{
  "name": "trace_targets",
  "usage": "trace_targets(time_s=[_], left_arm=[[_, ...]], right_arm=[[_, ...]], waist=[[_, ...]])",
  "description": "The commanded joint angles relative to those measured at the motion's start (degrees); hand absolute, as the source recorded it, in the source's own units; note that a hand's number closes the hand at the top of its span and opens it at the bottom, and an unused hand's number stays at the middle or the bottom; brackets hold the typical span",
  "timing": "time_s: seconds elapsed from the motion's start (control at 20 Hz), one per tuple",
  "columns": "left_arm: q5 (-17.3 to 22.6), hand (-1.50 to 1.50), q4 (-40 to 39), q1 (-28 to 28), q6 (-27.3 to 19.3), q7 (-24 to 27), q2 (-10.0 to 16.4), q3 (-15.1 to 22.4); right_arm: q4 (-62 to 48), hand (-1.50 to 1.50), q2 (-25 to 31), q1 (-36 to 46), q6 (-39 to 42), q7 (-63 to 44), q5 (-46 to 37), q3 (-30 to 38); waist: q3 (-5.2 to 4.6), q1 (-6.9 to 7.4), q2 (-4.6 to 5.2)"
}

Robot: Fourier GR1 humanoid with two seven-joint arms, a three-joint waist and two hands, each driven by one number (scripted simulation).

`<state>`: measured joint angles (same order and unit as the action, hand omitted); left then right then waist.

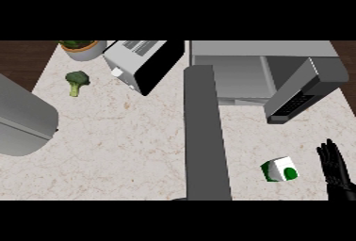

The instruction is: Pick up the milk, place it into the microwave and close the microwave

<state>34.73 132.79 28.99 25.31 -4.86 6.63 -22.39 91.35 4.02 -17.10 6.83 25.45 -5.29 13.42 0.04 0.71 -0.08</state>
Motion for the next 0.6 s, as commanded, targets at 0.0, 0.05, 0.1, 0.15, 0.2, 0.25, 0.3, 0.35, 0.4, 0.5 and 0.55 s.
trace_targets(time_s=[0.0, 0.05, 0.1, 0.15, 0.2, 0.25, 0.3, 0.35, 0.4, 0.5, 0.55], left_arm=[[6.3, -1.5, 3.46, 2.61, 2.13, -0.31, 0.0, -2.99], [5.46, -1.5, 5.98, 0.12, -2.37, -4.04, -0.37, -0.57], [5.2, -1.5, 5.26, 3.65, 1.92, -1.61, -1.4, -1.79], [5.39, -1.5, 1.1, 2.2, 4.07, 0.98, -0.71, -3.12], [5.63, -1.5, 2.84, 1.7, 2.95, 0.11, -0.46, -3.43], [5.66, -1.5, 4.47, 2.9, 3.06, -1.27, -1.31, -1.88], [7.79, -1.5, 4.1, 4.05, 4.05, -0.62, -0.6, -3.85], [6.97, -1.5, 5.01, 3.11, 2.82, -1.31, -0.97, -3.78], [8.18, -1.5, 0.93, 3.39, 5.75, 0.88, -0.27, -5.34], [7.99, -1.5, 3.37, 3.81, 5.37, -0.11, -1.69, -5.7], [8.87, -1.5, -1.67, 1.18, 5.75, 0.79, 0.36, -6.78]], right_arm=[[-11.73, -1.5, -0.02, 1.47, -1.13, 8.35, -2.57, 0.88], [-14.28, -1.5, 2.64, 2.89, 0.46, 9.98, -1.13, 3.16], [-17.44, -1.5, 1.51, 5.68, -1.72, 9.38, -3.06, 2.06], [-20.92, -1.5, 2.78, 4.51, -0.38, 13.65, -2.78, 3.11], [-24.59, -1.5, 2.06, 7.37, -1.44, 14.75, -4.11, 2.05], [-27.63, -1.5, 2.1, 8.47, -3.34, 17.16, -4.76, 3.09], [-30.52, -1.5, 2.81, 9.19, -4.32, 18.0, -6.26, 3.1], [-30.86, -1.5, 0.75, 10.03, -6.85, 18.53, -7.69, 1.72], [-34.82, -1.5, 4.53, 8.31, -3.41, 23.75, -6.5, 3.81], [-35.92, -1.5, 3.6, 10.51, -5.86, 22.96, -7.08, 3.5], [-45.16, -1.5, 6.29, 15.07, -4.87, 27.51, -6.86, 5.51]], waist=[[0.01, 0.07, 0.0], [0.05, -0.24, 0.07], [0.02, 0.16, 0.02], [0.01, 0.05, 0.03], [0.03, 0.17, 0.06], [0.05, 0.15, 0.06], [0.05, 0.41, 0.05], [0.03, 0.15, 0.05], [0.04, 0.16, 0.04], [0.0, -0.07, 0.02], [0.06, 0.14, 0.13]])
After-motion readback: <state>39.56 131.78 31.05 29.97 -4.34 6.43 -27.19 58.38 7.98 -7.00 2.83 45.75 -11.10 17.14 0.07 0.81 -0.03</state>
